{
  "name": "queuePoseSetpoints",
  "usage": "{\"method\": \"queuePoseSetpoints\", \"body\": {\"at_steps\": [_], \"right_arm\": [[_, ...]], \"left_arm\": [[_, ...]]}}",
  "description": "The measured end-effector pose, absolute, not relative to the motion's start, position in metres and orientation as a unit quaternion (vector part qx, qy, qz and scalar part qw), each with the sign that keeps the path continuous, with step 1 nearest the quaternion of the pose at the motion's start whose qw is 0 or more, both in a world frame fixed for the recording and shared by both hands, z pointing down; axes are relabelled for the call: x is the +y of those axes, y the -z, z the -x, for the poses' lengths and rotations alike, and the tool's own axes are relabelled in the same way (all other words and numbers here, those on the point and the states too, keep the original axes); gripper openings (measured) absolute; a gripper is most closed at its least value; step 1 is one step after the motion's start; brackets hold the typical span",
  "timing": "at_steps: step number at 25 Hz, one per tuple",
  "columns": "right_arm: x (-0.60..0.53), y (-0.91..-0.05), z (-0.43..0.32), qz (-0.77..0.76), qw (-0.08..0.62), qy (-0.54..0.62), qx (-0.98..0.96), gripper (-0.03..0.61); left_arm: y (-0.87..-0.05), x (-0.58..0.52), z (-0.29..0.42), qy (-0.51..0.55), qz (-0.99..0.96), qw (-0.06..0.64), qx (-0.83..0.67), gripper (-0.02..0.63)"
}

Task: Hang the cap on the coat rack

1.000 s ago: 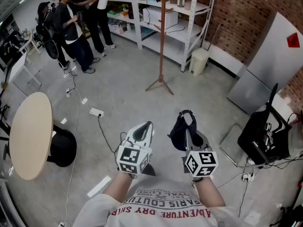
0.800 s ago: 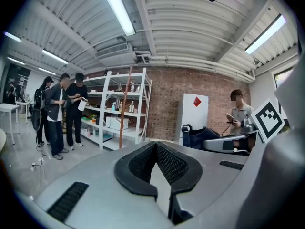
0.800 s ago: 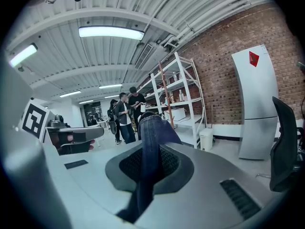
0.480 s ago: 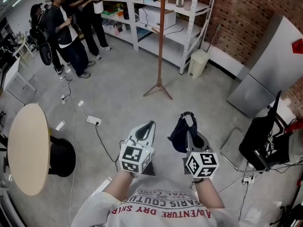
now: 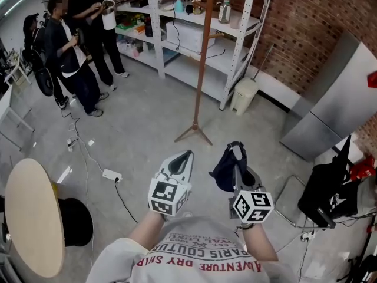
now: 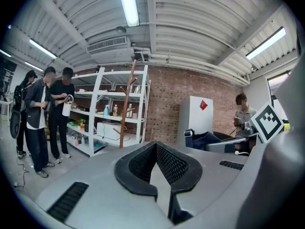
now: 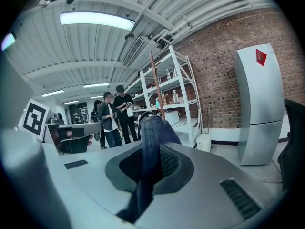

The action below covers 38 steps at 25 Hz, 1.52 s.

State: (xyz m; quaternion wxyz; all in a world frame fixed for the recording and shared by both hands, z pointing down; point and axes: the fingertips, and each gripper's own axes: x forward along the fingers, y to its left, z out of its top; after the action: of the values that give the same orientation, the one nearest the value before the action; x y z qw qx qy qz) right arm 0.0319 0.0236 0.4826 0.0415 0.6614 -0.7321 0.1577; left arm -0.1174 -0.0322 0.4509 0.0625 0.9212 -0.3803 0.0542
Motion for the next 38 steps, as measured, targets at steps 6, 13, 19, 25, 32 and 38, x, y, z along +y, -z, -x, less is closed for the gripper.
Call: {"method": "queuePoseSetpoints", "body": {"at_steps": [6, 13, 19, 25, 32, 38], "right_arm": [[-0.047, -0.487, -0.021, -0.653, 0.042, -0.173, -0.736, 0.019], [-0.111, -0.505, -0.031, -0.629, 0.046, -0.180, -0.755, 0.020], [-0.178, -0.503, -0.070, -0.600, 0.044, -0.164, -0.782, 0.020], [-0.242, -0.492, -0.117, -0.555, 0.052, -0.155, -0.816, 0.020], [-0.307, -0.480, -0.169, -0.512, 0.065, -0.137, -0.845, 0.020], [-0.355, -0.461, -0.194, -0.515, 0.050, -0.118, -0.848, 0.020]], "left_arm": [[-0.461, -0.095, 0.120, -0.059, -0.920, 0.079, -0.380, 0.006], [-0.481, -0.147, 0.111, -0.070, -0.908, 0.090, -0.403, 0.006], [-0.481, -0.201, 0.077, -0.058, -0.888, 0.082, -0.448, 0.006], [-0.460, -0.257, 0.028, -0.037, -0.864, 0.074, -0.497, 0.006], [-0.458, -0.305, -0.022, -0.038, -0.837, 0.074, -0.540, 0.006], [-0.451, -0.342, -0.049, -0.044, -0.833, 0.070, -0.547, 0.006]]}}
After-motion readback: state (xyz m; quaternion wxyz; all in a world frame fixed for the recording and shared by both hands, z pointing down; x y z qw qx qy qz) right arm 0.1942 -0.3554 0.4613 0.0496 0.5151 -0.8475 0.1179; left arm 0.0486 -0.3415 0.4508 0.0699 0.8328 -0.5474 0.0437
